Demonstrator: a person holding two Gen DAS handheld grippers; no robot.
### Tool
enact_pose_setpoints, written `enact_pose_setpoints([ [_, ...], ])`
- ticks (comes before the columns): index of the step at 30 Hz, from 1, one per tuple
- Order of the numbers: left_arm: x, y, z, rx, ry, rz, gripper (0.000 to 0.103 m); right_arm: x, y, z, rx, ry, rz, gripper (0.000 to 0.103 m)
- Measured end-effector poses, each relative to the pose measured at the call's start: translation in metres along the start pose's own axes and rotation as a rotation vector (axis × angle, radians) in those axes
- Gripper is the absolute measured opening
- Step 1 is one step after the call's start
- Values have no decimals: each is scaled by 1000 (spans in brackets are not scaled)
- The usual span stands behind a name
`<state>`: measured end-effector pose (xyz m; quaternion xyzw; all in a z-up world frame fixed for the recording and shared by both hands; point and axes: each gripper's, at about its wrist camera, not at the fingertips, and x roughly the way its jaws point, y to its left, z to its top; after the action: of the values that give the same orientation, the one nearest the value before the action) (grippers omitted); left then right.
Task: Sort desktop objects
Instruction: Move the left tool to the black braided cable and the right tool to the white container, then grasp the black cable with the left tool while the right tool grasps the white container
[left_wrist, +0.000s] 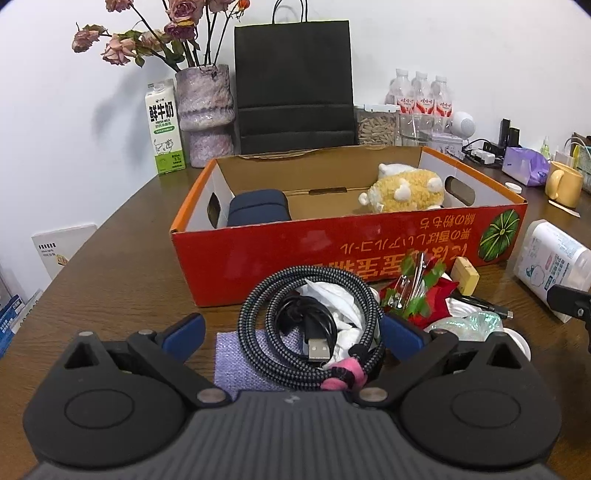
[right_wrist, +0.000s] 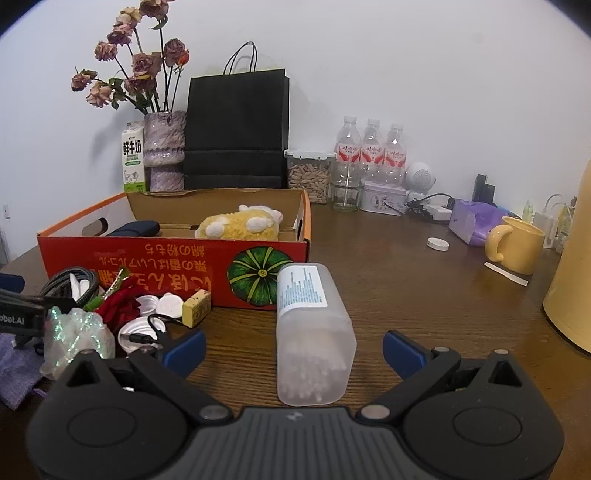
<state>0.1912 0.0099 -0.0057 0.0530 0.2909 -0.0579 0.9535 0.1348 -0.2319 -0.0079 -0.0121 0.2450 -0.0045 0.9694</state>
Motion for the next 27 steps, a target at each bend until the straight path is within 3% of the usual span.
enact_pose_setpoints([
  [10,8,-1,6,-1,16,-1,103,7,-3,2,-1,13,11,102],
  [16,13,-1,13,-6,57,-62,103,9,-4,4,2,17,19,102],
  [23,24,-2,13,-12,88,-39,103,14,-3,5,-7,30,31,101],
  [27,27,2,10,-42,104,-53,103,18,-1,7,-13,44,46,90],
])
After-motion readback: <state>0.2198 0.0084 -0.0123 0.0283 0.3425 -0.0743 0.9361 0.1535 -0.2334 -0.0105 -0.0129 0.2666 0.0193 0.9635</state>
